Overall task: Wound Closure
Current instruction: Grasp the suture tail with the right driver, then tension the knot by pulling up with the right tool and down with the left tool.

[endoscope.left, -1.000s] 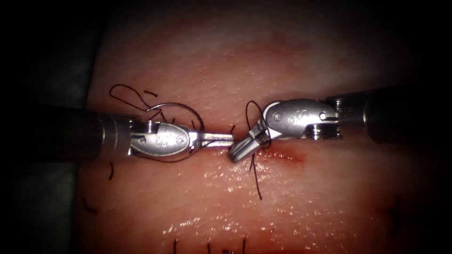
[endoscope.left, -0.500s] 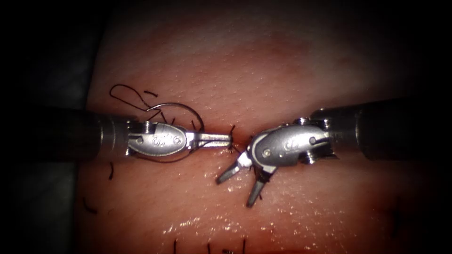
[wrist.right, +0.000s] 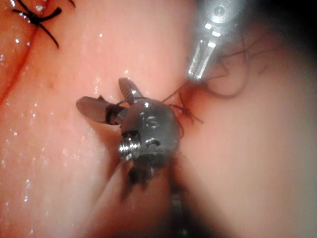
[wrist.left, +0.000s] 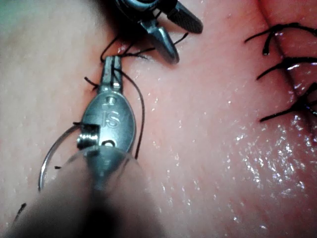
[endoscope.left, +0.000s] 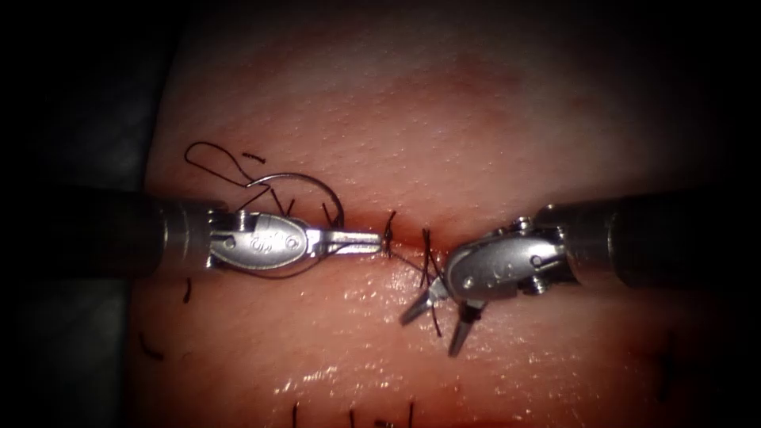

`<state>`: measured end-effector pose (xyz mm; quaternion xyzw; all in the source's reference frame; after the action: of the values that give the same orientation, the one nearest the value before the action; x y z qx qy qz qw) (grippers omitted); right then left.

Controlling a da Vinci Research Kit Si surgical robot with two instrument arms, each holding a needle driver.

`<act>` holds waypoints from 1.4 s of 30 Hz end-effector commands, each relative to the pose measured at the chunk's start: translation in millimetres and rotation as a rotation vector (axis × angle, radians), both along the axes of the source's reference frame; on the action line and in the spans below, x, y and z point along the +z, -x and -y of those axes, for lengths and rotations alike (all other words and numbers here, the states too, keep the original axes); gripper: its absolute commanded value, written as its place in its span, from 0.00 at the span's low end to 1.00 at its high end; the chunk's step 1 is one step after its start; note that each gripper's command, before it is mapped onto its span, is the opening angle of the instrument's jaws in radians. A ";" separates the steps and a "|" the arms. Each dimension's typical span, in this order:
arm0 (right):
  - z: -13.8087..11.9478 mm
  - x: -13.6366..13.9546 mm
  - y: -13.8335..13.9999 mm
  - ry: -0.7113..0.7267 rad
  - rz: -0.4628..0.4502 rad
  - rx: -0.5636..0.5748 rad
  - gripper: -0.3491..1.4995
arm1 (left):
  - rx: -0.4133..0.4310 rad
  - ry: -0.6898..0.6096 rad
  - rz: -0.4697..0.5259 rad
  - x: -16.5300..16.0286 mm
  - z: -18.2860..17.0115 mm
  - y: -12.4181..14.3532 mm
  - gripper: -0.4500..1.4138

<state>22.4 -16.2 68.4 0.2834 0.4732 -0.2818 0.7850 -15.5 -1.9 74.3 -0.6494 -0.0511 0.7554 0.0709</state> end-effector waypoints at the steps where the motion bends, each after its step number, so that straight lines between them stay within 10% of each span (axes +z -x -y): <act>1: 0.1 0.7 -0.5 0.006 -0.004 0.000 0.71 | 0.000 0.001 0.000 0.6 0.2 0.7 0.00; 6: -0.2 1.0 -0.5 0.018 0.006 -0.010 0.45 | 0.000 0.004 -0.002 0.7 0.6 0.7 0.00; 9: -0.4 1.2 -0.4 0.022 0.015 -0.017 0.00 | -0.001 0.001 -0.003 0.7 0.8 0.7 0.00; 23: -0.9 0.8 -0.3 0.006 0.044 -0.070 0.00 | 0.005 0.006 -0.008 0.1 2.1 0.5 0.00; 42: -8.5 -0.4 1.6 -0.230 -0.057 0.221 0.00 | 0.175 0.028 -0.125 -1.9 11.6 0.7 0.00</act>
<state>20.1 -7.6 67.3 0.3091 0.5529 -0.1445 0.7602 -15.7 -13.8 71.4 -0.5919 -0.0968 0.8002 -0.0062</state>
